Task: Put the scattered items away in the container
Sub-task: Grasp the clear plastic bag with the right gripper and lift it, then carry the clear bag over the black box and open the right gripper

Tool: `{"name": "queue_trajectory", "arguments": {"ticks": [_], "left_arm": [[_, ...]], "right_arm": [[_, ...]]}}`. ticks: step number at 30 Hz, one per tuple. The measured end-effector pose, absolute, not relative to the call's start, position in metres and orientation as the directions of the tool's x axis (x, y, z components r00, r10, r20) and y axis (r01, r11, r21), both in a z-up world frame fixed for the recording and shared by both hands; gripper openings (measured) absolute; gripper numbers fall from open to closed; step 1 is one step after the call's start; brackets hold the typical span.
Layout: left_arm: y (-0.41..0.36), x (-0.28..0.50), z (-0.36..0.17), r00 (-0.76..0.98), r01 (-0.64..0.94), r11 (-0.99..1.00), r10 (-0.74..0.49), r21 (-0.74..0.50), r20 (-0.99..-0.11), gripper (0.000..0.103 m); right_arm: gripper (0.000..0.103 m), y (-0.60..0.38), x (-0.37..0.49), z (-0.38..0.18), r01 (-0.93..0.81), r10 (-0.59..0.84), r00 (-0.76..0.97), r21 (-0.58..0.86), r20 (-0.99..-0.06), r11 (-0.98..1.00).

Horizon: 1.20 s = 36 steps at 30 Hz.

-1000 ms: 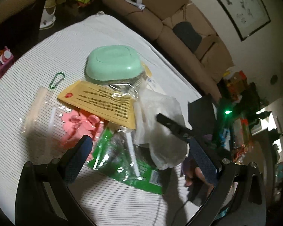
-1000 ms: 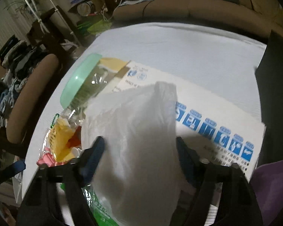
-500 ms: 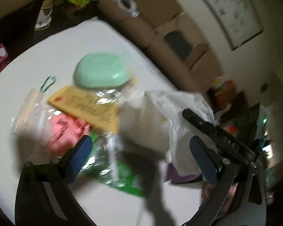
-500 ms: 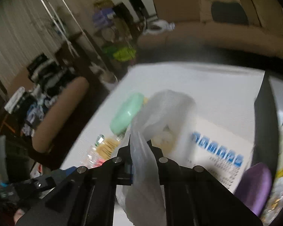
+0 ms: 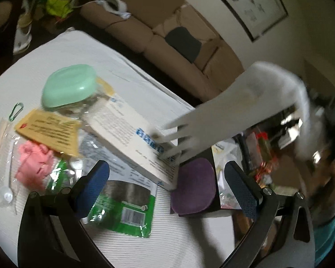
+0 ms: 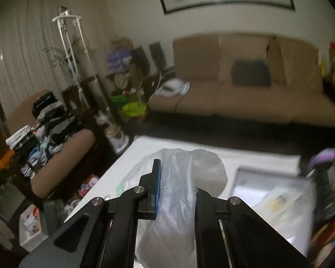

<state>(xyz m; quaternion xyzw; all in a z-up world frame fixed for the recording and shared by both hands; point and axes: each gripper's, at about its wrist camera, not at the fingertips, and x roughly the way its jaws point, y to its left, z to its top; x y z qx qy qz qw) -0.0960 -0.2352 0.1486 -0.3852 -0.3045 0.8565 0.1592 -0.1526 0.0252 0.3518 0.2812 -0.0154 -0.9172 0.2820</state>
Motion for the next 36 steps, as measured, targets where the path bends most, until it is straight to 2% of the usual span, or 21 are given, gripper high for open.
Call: {"name": "queue_trajectory", "arguments": {"ticks": [4, 8, 13, 21, 32, 36], "left_arm": [[-0.199, -0.097, 0.158, -0.646, -0.112, -0.779, 0.528, -0.616, -0.550, 0.103], [-0.169, -0.100, 0.155, -0.611, -0.165, -0.785, 0.557, -0.598, -0.563, 0.103], [-0.147, -0.105, 0.146, -0.568, -0.179, -0.793, 0.567, -0.583, -0.597, 0.103], [-0.145, -0.108, 0.149, -0.575, -0.190, -0.796, 0.565, -0.575, -0.592, 0.103], [-0.086, -0.106, 0.154, -0.546, -0.252, -0.798, 0.585, -0.548, -0.600, 0.103], [-0.055, -0.104, 0.162, -0.549, -0.269, -0.822, 0.559, -0.502, -0.621, 0.103]], "right_arm": [[0.008, 0.056, -0.141, 0.400, 0.502, -0.490, -0.735, 0.109, -0.469, -0.858], [0.007, 0.079, -0.146, 0.416, 0.458, -0.431, -0.770, 0.061, -0.470, -0.887], [0.008, 0.103, -0.182, 0.385, 0.396, -0.374, -0.770, 0.072, -0.517, -0.916], [0.008, 0.114, -0.237, 0.328, 0.346, -0.357, -0.750, 0.129, -0.557, -0.929], [0.008, 0.091, -0.268, 0.335, 0.389, -0.368, -0.751, 0.082, -0.548, -0.917], [0.008, 0.095, -0.274, 0.327, 0.407, -0.376, -0.732, 0.079, -0.567, -0.910]]}}
